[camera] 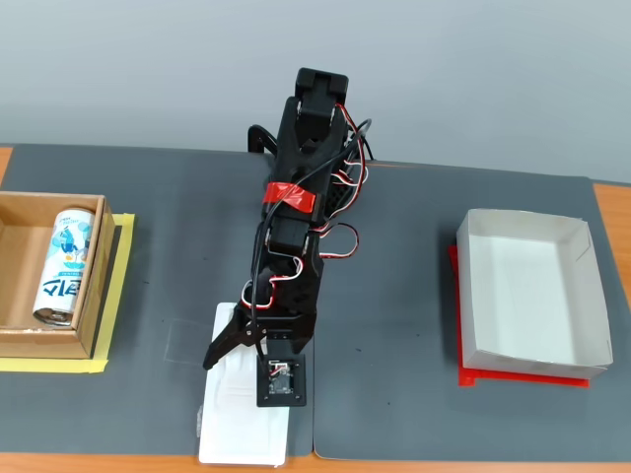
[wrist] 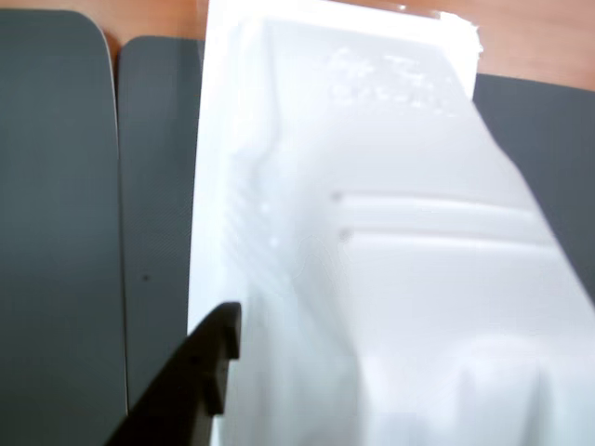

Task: Pick the sandwich and put it in the gray box

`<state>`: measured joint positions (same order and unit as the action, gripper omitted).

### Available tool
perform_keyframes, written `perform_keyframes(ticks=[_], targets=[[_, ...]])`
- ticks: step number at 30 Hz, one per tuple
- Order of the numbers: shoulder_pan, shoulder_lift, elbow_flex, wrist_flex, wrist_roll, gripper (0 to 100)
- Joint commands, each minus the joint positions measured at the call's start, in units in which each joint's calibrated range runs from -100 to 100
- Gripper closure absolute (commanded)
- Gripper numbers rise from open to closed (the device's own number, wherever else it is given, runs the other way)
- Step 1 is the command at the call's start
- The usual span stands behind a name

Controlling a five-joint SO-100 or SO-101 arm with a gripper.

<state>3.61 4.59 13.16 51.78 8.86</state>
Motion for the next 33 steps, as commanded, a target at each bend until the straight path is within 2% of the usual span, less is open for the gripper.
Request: perform_keyframes(ticks=[1, 5, 14, 24, 33], targets=[[1.1, -0.2, -2.2, -0.6, 0.2, 61], [1.6, 0.9, -2.2, -0.6, 0.2, 67], [2.0, 1.0, -2.2, -0.6, -0.2, 98], [2.1, -0.2, -2.2, -0.1, -0.2, 98], [0.2, -8.7, 1.8, -0.6, -0.2, 98]])
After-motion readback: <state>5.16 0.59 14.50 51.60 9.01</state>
